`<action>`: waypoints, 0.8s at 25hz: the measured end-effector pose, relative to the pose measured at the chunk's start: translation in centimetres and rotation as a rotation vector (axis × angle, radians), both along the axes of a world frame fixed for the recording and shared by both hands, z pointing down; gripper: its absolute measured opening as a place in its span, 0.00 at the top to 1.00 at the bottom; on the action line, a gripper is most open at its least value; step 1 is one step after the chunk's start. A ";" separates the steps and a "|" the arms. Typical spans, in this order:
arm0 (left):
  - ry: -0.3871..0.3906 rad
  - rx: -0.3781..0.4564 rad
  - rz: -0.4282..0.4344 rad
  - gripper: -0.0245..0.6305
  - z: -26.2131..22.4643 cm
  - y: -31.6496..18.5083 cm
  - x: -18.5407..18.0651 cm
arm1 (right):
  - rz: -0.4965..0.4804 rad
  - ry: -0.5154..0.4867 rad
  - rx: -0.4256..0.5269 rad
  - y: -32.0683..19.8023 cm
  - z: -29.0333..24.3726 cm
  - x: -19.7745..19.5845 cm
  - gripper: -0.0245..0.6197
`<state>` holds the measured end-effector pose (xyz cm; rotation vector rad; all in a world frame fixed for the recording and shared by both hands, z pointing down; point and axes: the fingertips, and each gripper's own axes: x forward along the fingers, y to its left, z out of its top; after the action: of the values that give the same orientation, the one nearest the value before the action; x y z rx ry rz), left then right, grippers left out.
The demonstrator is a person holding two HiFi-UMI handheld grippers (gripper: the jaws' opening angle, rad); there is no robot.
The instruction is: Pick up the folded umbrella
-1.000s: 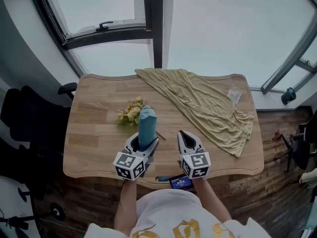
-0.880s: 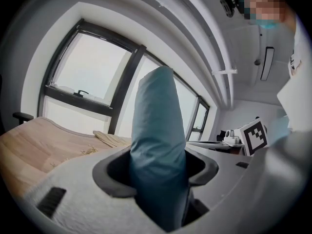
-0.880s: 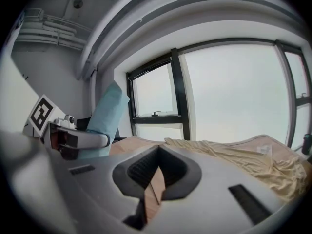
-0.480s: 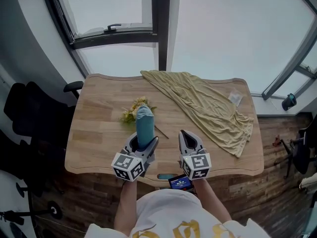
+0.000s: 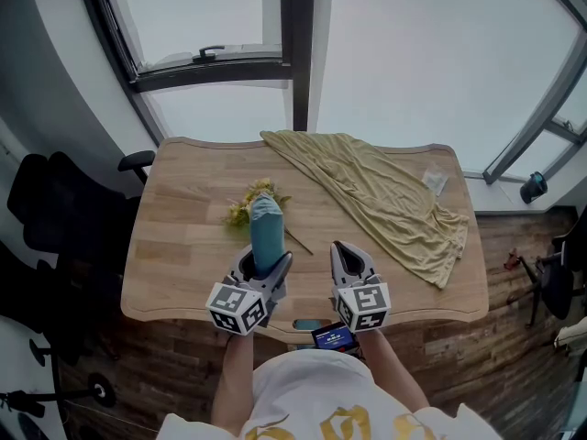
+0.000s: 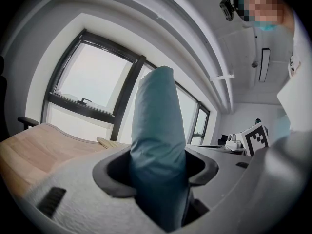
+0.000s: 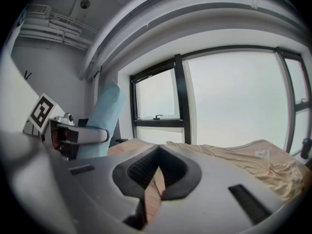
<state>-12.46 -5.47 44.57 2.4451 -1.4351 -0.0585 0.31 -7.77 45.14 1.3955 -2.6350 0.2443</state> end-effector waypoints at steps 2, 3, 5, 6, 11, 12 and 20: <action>0.001 0.000 0.000 0.54 0.0 0.1 0.0 | 0.000 0.004 -0.002 0.1 0.1 0.0 0.95; 0.002 0.001 0.001 0.54 0.0 0.1 0.1 | -0.001 0.006 -0.002 0.1 0.1 0.0 0.95; 0.002 0.003 0.004 0.54 0.1 0.1 0.2 | -0.002 0.008 -0.002 0.1 0.1 -0.1 0.95; 0.002 0.003 0.004 0.54 0.2 0.2 0.2 | -0.003 0.009 -0.004 0.1 0.2 -0.1 0.95; 0.005 -0.001 0.006 0.54 0.3 0.1 0.2 | 0.002 0.014 -0.012 0.1 0.6 0.1 0.95; 0.005 -0.001 0.008 0.54 0.2 0.1 0.2 | 0.000 0.014 -0.014 0.1 0.6 0.1 0.95; 0.003 -0.012 0.004 0.54 0.7 -0.2 -0.1 | -0.007 0.014 -0.023 -0.3 1.1 0.0 0.95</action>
<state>-12.58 -5.64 45.29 2.4369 -1.4255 -0.0524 0.27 -8.07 46.22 1.3760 -2.6164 0.2627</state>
